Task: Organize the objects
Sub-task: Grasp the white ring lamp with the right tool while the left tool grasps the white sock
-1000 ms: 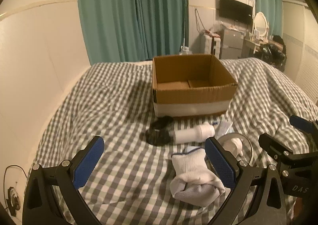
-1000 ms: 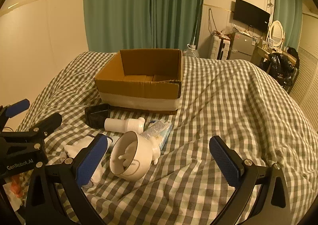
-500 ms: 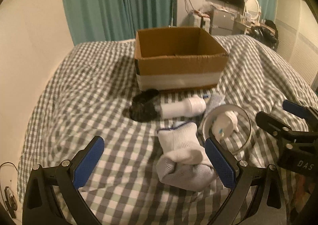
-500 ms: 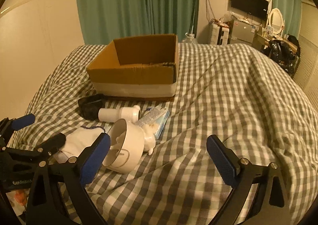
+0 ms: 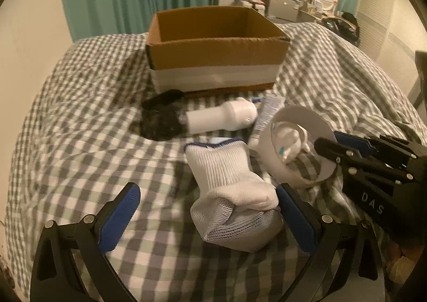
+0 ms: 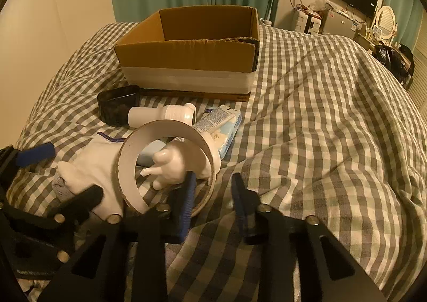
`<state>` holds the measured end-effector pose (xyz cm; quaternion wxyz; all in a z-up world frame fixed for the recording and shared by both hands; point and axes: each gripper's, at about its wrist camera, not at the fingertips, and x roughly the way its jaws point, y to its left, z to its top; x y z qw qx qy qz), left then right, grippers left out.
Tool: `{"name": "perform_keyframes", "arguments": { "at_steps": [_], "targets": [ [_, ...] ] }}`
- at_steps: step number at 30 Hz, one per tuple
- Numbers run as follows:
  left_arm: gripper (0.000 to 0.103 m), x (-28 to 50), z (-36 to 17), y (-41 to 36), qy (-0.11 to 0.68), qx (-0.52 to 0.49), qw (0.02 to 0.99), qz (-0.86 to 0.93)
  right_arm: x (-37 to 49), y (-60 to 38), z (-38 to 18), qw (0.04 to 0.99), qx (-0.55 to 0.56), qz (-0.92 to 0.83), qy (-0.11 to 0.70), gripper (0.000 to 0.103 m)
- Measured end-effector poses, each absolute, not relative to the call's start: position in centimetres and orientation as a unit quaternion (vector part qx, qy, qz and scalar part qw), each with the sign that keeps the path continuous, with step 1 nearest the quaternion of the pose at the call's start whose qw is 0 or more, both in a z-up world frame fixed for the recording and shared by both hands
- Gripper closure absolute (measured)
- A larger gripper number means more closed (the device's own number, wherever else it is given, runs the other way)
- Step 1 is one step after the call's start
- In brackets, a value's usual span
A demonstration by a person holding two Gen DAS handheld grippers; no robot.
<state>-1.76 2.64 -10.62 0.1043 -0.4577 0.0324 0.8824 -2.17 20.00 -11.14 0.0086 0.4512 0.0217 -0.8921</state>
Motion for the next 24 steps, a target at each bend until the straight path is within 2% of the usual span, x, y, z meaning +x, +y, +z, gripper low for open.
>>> {"name": "perform_keyframes", "arguments": {
  "at_steps": [2, 4, 6, 8, 15, 24],
  "targets": [
    [0.002, -1.9, -10.9, 2.6, 0.023, -0.463, 0.118, 0.878, -2.0, 20.1, -11.0, 0.008, 0.448, -0.894, 0.02, 0.088],
    [0.01, -1.9, -11.1, 2.5, 0.01, -0.466, 0.129, 0.875, -1.8, 20.2, -10.8, 0.008, 0.444, -0.896, 0.019, 0.093],
    [0.032, -1.9, -10.9, 2.3, -0.002, -0.461, 0.143, 0.876, -1.7, 20.0, -10.5, 0.006, 0.442, -0.897, 0.024, 0.093],
    [0.043, -1.8, -10.6, 2.5, -0.003, -0.456, 0.15, 0.877, -1.6, 20.0, -10.3, 0.007, 0.439, -0.898, 0.025, 0.094],
    [0.054, -1.2, -9.1, 2.2, -0.001, -0.44, 0.138, 0.887, -0.9, 20.2, -8.9, -0.005, 0.411, -0.911, 0.031, 0.099],
    [0.054, -0.8, -6.2, 0.4, -0.025, -0.413, 0.124, 0.902, 0.2, 20.4, -6.5, -0.011, 0.38, -0.924, 0.042, 0.099]
  ]
}}
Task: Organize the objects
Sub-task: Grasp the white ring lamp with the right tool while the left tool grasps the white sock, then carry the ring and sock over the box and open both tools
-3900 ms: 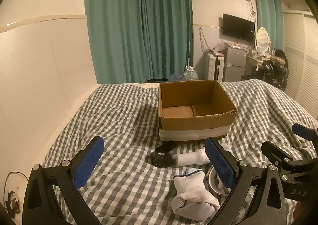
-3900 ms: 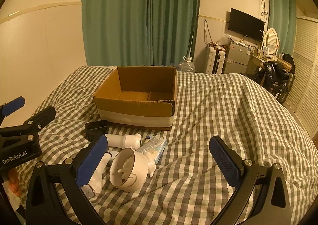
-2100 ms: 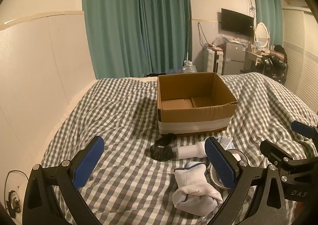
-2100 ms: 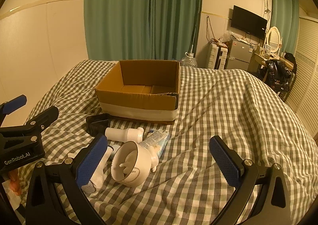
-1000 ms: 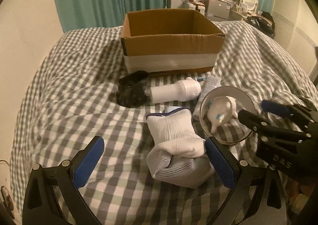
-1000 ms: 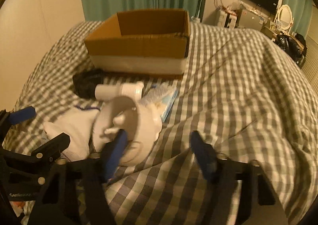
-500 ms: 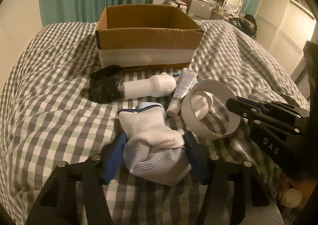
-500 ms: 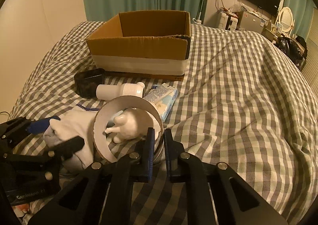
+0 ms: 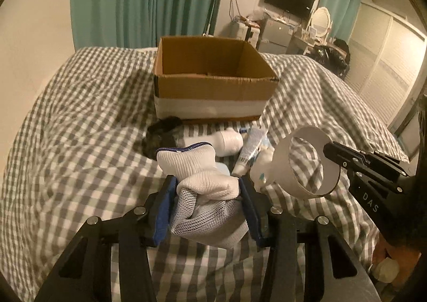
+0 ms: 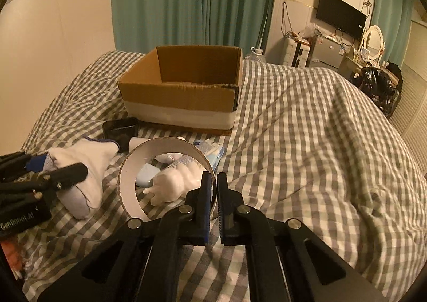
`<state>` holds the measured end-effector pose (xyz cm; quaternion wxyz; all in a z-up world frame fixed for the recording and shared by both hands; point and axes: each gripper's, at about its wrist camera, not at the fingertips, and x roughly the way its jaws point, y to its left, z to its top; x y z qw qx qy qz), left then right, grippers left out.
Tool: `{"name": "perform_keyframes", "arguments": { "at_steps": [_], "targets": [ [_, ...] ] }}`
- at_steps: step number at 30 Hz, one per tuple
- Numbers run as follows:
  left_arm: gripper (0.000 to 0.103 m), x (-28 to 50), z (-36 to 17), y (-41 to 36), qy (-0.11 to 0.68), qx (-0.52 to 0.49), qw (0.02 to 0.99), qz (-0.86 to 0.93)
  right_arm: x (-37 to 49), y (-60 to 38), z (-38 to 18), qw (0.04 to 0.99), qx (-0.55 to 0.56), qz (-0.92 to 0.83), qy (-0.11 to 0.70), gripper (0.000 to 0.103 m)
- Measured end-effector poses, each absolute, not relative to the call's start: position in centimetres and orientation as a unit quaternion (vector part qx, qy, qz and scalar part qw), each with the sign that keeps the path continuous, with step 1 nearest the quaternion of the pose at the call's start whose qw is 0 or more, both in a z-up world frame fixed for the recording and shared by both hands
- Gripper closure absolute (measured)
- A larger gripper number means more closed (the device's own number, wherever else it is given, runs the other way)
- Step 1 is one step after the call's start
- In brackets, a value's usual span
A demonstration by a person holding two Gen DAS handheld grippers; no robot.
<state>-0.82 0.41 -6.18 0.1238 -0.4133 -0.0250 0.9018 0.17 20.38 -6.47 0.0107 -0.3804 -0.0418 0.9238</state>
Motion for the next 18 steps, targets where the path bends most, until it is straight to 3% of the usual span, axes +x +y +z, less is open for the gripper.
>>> {"name": "perform_keyframes", "arguments": {
  "at_steps": [18],
  "targets": [
    [0.054, -8.0, 4.0, -1.5, -0.011, -0.352, 0.132, 0.927, -5.9, 18.6, 3.0, -0.04, -0.324, 0.94, -0.101, 0.099]
  ]
}}
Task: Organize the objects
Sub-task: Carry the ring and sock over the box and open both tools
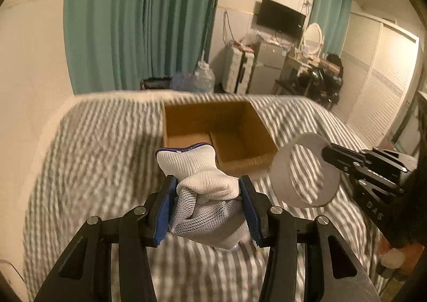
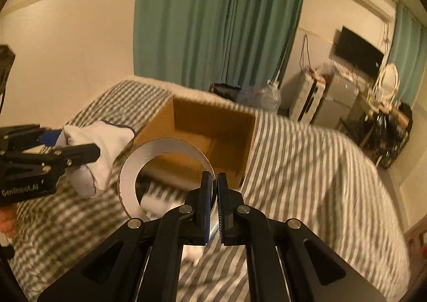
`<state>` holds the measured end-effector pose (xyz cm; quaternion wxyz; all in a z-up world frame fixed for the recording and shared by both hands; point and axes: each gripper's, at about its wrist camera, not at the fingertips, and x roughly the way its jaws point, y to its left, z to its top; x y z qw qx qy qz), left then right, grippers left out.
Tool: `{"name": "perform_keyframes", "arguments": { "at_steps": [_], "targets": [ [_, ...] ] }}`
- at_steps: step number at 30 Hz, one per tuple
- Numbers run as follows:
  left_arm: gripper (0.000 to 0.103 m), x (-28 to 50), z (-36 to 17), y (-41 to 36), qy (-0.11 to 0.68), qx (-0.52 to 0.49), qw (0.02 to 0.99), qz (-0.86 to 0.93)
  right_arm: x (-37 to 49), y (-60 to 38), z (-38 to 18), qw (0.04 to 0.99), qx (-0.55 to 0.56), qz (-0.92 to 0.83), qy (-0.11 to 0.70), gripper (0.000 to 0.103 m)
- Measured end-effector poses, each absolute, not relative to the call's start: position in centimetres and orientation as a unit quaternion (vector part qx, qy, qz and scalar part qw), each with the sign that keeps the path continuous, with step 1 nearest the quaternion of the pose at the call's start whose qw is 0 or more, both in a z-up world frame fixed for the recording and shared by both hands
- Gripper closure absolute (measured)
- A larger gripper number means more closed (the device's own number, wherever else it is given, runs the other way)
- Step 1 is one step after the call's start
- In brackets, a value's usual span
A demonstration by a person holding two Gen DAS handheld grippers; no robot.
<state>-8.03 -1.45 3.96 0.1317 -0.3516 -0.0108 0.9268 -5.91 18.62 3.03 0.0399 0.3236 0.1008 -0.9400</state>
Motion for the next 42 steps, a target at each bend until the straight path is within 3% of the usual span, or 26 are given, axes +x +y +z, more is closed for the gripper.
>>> {"name": "perform_keyframes", "arguments": {
  "at_steps": [11, 22, 35, 41, 42],
  "targets": [
    [0.054, -19.5, 6.2, -0.3, 0.045, -0.353, 0.091, 0.93, -16.0, 18.1, 6.2, 0.028, 0.323, -0.938, 0.125, 0.099],
    [0.054, -27.1, 0.2, 1.7, 0.059, -0.398, 0.089, 0.911, -24.6, 19.3, -0.4, 0.039, 0.385, -0.917, 0.103, 0.099],
    [0.054, -29.7, -4.6, 2.9, 0.071, -0.405, 0.098, 0.906, -28.6, 21.5, -5.4, 0.061, 0.422, -0.903, 0.062, 0.098],
    [0.051, -29.5, -5.1, 3.5, 0.068, -0.422, 0.097, 0.899, -28.5, 22.4, -5.4, 0.097, 0.429, -0.898, -0.001, 0.093],
    [0.05, -29.1, -5.0, 3.5, 0.068, -0.422, 0.097, 0.899, -28.1, 22.4, -5.0, 0.098, 0.428, -0.898, -0.007, 0.085]
  ]
}}
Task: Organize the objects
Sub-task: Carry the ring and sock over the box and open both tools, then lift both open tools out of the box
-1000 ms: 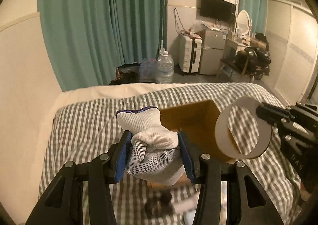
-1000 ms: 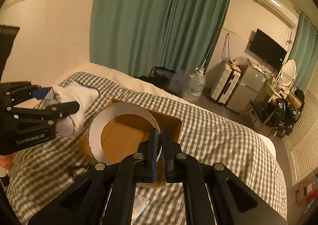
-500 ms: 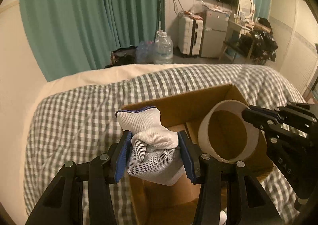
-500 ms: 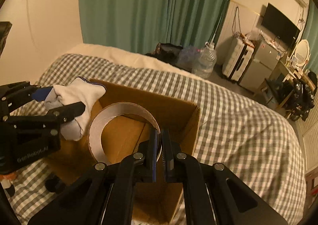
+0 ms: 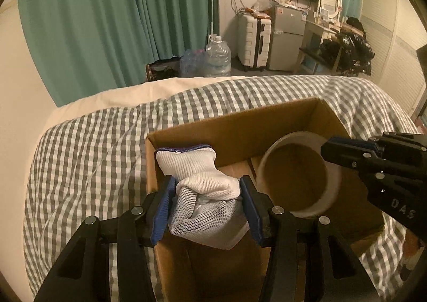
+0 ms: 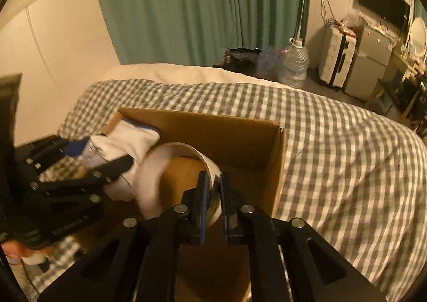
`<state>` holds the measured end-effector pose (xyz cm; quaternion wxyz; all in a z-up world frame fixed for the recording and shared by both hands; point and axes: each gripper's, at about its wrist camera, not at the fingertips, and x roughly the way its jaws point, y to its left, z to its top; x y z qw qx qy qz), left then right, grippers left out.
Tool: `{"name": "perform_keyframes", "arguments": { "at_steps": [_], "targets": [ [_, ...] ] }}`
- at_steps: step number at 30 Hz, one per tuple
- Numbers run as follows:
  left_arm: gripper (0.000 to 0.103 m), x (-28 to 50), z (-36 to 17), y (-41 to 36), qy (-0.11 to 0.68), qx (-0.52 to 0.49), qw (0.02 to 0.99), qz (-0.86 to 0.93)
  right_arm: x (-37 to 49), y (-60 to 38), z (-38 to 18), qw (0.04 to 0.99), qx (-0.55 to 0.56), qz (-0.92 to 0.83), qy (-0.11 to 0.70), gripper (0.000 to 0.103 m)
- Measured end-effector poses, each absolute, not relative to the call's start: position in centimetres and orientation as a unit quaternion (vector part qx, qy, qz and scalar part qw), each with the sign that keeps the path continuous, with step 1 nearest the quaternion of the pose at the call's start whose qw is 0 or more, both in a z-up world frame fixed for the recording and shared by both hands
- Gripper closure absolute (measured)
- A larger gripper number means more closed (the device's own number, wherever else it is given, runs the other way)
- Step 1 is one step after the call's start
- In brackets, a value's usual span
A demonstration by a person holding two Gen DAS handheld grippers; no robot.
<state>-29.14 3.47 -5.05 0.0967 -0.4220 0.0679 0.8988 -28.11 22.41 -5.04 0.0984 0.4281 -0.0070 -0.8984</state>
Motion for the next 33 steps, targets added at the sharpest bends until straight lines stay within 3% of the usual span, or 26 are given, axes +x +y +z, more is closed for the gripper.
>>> {"name": "perform_keyframes", "arguments": {
  "at_steps": [3, 4, 8, 13, 16, 18, 24, 33],
  "targets": [
    [0.041, -27.9, -4.4, 3.4, 0.064, -0.424, 0.098, 0.898, -26.6, 22.5, -3.4, 0.081, 0.416, -0.906, -0.002, 0.046],
    [0.037, -27.5, -4.0, 3.3, 0.063, -0.423, 0.1, 0.898, -26.1, 22.7, -2.6, 0.073, 0.41, -0.909, -0.002, 0.043],
    [0.02, -24.9, -1.2, 2.9, 0.055, -0.402, 0.108, 0.908, -23.1, 23.2, 1.1, 0.057, 0.379, -0.923, 0.018, 0.041],
    [0.015, -21.8, 2.4, 2.3, 0.051, -0.378, 0.108, 0.918, -19.1, 23.3, 5.1, 0.045, 0.362, -0.931, 0.034, 0.03],
    [0.006, -20.3, 4.6, 2.2, 0.05, -0.367, 0.108, 0.923, -16.7, 23.3, 7.1, 0.044, 0.353, -0.934, 0.039, 0.019],
    [0.005, -19.1, 6.1, 1.8, 0.052, -0.357, 0.112, 0.926, -15.2, 23.2, 8.4, 0.048, 0.348, -0.936, 0.034, 0.012],
    [0.001, -16.4, 8.9, 0.5, 0.054, -0.345, 0.087, 0.933, -11.3, 21.9, 11.1, 0.055, 0.344, -0.937, 0.04, 0.006],
    [0.0, -12.5, 6.9, -1.8, 0.073, -0.35, 0.046, 0.933, -8.2, 19.6, 7.9, 0.032, 0.377, -0.924, 0.055, 0.005]
  ]
}}
